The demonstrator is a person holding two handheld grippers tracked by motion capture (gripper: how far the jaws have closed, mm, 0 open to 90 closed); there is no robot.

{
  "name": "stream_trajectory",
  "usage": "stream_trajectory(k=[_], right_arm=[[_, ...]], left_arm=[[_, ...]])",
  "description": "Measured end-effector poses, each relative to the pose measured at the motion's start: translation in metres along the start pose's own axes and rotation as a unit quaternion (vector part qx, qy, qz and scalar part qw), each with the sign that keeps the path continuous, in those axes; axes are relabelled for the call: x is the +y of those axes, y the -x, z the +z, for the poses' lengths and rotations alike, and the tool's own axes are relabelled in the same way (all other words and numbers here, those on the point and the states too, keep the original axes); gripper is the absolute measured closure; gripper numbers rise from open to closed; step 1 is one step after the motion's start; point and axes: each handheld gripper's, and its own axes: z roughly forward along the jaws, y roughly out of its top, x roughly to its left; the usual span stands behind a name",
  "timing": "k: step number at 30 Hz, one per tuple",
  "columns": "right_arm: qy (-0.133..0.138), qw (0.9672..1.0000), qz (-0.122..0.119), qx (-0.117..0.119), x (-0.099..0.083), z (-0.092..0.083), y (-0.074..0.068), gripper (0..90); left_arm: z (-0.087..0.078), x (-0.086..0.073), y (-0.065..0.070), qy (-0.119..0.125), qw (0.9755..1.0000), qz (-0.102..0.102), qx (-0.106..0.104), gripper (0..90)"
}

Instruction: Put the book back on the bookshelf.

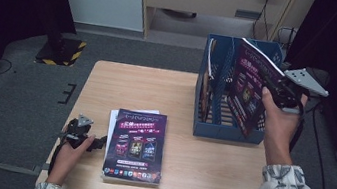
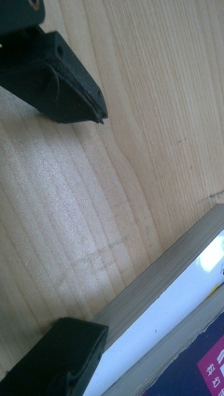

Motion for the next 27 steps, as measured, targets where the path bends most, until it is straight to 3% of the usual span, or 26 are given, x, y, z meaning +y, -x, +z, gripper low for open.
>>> stream_trajectory(k=[7,20,27], right_arm=[[-0.004,0.9999,0.002,-0.011,-0.006,0.019,-0.001,84.1],[0.008,0.9995,0.025,-0.017,-0.01,0.032,0.006,84.1],[0.012,0.9994,0.018,-0.029,-0.014,0.043,0.005,84.1]], left_arm=[[0.0,0.0,0.0,0.0,1.0,0.0,0.0,0.0],[0.0,0.0,0.0,0.0,1.0,0.0,-0.001,0.0],[0.0,0.0,0.0,0.0,1.0,0.0,-0.001,0.0]])
